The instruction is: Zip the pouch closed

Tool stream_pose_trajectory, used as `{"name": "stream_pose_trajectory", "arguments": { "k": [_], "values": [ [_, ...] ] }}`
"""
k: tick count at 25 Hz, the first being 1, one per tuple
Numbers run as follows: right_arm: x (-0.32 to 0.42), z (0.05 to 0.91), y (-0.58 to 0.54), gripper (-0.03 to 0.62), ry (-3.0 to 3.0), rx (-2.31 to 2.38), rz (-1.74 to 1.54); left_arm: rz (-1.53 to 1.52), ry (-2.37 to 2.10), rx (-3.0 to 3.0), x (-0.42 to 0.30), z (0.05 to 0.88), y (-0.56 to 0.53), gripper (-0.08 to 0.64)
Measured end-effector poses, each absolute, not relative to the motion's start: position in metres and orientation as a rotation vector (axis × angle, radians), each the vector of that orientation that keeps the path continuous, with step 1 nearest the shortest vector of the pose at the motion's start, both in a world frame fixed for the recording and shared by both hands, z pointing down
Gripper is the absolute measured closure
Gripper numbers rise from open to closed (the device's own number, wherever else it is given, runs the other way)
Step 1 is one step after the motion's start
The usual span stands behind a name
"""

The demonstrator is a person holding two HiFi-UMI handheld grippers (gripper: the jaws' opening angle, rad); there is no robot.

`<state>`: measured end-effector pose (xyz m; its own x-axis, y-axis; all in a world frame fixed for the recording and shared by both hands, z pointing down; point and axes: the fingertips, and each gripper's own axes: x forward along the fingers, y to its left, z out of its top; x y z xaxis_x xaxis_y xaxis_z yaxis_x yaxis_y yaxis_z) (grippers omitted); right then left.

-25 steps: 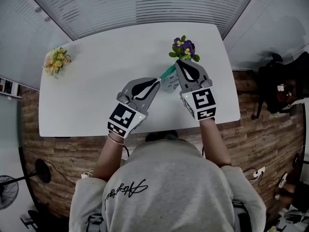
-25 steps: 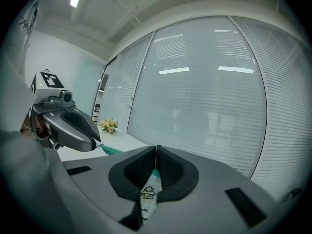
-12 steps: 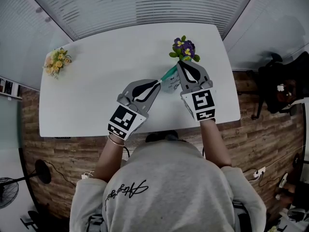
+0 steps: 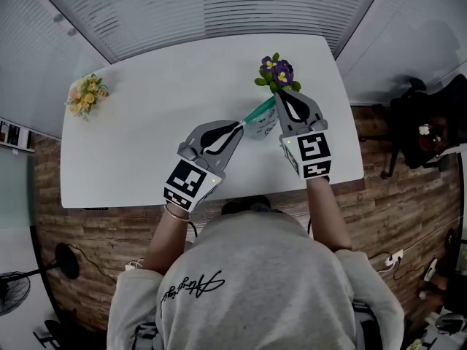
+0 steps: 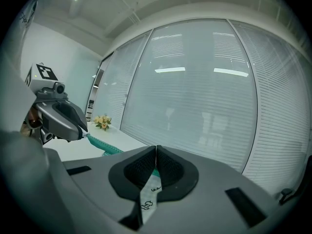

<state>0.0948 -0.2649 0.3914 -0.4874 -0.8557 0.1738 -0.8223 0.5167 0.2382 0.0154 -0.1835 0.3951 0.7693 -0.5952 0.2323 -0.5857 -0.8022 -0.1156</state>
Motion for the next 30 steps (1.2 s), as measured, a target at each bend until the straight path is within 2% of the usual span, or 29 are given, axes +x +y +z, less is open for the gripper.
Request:
{"name": "stream_pose_trajectory", "arguments": {
  "k": [30],
  "values": [
    [0.102, 0.3913, -0.2746, 0.584, -2.45, 1.458, -0.202, -0.402, 0.957, -2.921, 0.0202, 0.3877, -0.1784, 0.535]
  ]
}}
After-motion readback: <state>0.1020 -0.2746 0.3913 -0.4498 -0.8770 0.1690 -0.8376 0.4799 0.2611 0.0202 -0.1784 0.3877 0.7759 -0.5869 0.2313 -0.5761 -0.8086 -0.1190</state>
